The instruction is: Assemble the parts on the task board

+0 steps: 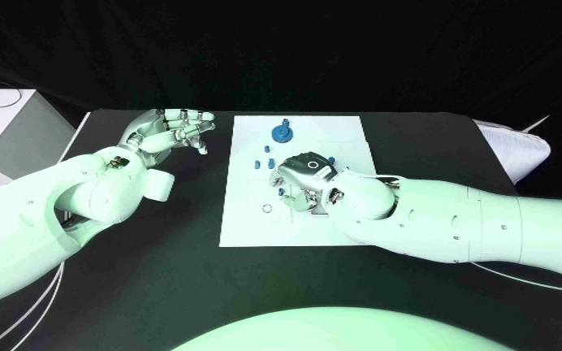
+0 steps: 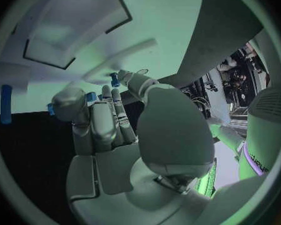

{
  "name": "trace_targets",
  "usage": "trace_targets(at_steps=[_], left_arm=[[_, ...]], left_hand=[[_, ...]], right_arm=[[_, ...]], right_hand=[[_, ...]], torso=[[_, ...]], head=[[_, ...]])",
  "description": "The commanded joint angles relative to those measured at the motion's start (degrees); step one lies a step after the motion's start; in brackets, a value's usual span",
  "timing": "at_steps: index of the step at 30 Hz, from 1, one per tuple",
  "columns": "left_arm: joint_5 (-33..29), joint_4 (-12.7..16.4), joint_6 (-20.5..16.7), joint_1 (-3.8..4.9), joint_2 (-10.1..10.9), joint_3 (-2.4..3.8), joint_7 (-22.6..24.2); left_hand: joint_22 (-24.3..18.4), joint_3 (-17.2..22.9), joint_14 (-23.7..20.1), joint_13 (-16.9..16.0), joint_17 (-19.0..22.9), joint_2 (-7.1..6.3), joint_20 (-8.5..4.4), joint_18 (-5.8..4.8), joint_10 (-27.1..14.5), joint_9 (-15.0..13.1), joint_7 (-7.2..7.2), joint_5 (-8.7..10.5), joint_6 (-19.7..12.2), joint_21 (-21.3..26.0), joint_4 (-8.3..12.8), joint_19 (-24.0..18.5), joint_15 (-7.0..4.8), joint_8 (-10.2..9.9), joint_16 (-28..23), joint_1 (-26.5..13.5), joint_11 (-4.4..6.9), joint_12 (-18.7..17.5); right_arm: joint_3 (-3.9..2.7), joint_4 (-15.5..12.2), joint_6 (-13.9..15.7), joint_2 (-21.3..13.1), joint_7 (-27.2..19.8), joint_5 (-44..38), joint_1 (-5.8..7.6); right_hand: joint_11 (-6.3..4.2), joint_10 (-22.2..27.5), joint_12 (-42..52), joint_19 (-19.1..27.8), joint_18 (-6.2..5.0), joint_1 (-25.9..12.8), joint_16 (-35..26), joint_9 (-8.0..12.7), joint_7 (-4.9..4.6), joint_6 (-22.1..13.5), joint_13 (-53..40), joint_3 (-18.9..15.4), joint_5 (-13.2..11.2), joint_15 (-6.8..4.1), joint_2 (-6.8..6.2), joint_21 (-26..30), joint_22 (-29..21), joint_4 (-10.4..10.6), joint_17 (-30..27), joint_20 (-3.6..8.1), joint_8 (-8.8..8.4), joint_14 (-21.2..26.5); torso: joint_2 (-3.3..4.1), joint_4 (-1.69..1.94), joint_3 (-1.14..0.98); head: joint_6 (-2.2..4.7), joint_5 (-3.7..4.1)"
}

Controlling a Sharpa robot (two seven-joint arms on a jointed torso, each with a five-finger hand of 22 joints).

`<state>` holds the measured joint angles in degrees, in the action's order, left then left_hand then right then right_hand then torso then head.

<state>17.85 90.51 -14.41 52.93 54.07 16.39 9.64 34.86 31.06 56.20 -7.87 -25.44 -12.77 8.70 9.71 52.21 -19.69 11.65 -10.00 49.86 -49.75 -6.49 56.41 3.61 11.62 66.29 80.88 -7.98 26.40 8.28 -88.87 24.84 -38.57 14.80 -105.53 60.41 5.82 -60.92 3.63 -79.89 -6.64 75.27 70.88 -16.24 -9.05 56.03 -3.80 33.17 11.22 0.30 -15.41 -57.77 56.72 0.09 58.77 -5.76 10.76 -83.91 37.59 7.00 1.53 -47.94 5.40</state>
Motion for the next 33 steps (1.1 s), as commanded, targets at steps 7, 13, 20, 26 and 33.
trace_targets(at_steps=[7, 13, 20, 26, 33], left_arm=[[-0.35, -0.14, 0.55, 0.01, -0.07, 0.06, 0.26], [-0.38, -0.28, 0.59, 0.01, -0.09, 0.06, 0.33], [-0.4, -0.37, 0.81, 0.01, -0.11, 0.05, 0.49], [-0.4, -0.51, 0.93, 0.0, -0.15, 0.05, 0.54], [-0.4, -0.64, 0.93, -0.01, -0.18, 0.05, 0.49]], left_hand=[[-0.06, 0.01, -0.52, 0.09, -0.03, 0.04, 0.03, 0.9, -0.48, -0.04, -0.14, -0.3, 0.33, 0.18, -0.28, 0.34, -0.06, 0.13, -0.09, 0.39, 0.1, 0.31], [-0.06, 0.01, -0.52, 0.09, -0.03, 0.04, 0.03, 0.9, -0.48, -0.04, -0.14, -0.3, 0.33, 0.18, -0.28, 0.34, -0.06, 0.13, -0.09, 0.39, 0.1, 0.31], [-0.07, 0.01, -0.52, 0.09, -0.03, 0.07, 0.02, 0.9, -0.52, -0.04, -0.14, -0.3, 0.27, 0.19, -0.32, 0.36, -0.06, 0.1, -0.08, 0.43, 0.1, 0.35], [-0.08, 0.02, -0.52, 0.08, -0.03, 0.12, 0.01, 0.9, -0.48, -0.06, -0.17, -0.3, 0.34, 0.2, -0.33, 0.37, -0.07, 0.15, -0.08, 0.48, 0.12, 0.41], [-0.08, 0.03, -0.53, 0.08, -0.03, 0.14, 0.0, 0.9, -0.45, -0.08, -0.21, -0.31, 0.41, 0.2, -0.32, 0.37, -0.09, 0.19, -0.08, 0.56, 0.14, 0.45]], right_arm=[[-0.22, -1.8, 2.44, -2.05, -0.19, 0.77, 0.25], [-0.87, -3.52, 0.6, -4.82, -0.27, 2.62, 1.91], [-1.54, -4.05, -5.2, -8.58, -1.82, 4.76, 5.49], [-2.11, -2.26, -8.39, -10.35, -2.85, 5.17, 6.84], [-2.27, -0.47, -11.61, -10.87, -2.95, 4.88, 7.16]], right_hand=[[-0.08, 1.5, 0.04, 0.03, -0.62, 1.26, -0.36, 0.41, 0.34, -0.78, -0.02, -2.99, -0.34, 0.08, 0.3, 0.77, -0.42, 0.51, -0.54, -0.04, -0.93, 0.13], [-0.44, -0.29, 0.71, -0.76, -0.35, 1.71, 0.47, 0.61, 0.62, -0.65, -0.33, -3.64, -0.33, -0.16, 0.62, -0.36, 0.81, 1.06, 0.3, 0.13, -1.18, -0.23], [-0.9, -2.64, 0.93, -2.6, 0.52, 1.53, 2.83, 0.87, 1.66, -0.86, -0.51, -2.86, -0.99, -0.55, -0.02, -4.48, 4.96, 1.84, 3.2, 0.53, -1.64, -1.1], [-1.07, -2.71, 0.34, -3.15, 0.77, 0.84, 4.33, 0.94, 2.44, -1.01, -0.6, -6.85, -0.42, -0.67, -0.74, -5.68, 6.28, 3.05, 4.59, 0.71, -1.92, -1.4], [-0.91, -1.5, 0.16, -3.13, 0.74, 3.48, 4.87, 1.27, 2.93, -1.63, -0.84, -15.26, -1.46, -0.51, 0.92, -5.36, 6.33, 5.5, 4.39, 0.57, -2.69, -1.17]], torso=[[-0.08, -0.1, 0.02], [-0.08, -0.2, -0.01], [-0.07, -0.12, 0.05], [-0.04, -0.1, 0.06], [0.01, 0.04, 0.03]], head=[[0.5, 0.24], [1.12, 0.65], [1.79, 1.2], [2.27, 1.5], [2.63, 1.67]])
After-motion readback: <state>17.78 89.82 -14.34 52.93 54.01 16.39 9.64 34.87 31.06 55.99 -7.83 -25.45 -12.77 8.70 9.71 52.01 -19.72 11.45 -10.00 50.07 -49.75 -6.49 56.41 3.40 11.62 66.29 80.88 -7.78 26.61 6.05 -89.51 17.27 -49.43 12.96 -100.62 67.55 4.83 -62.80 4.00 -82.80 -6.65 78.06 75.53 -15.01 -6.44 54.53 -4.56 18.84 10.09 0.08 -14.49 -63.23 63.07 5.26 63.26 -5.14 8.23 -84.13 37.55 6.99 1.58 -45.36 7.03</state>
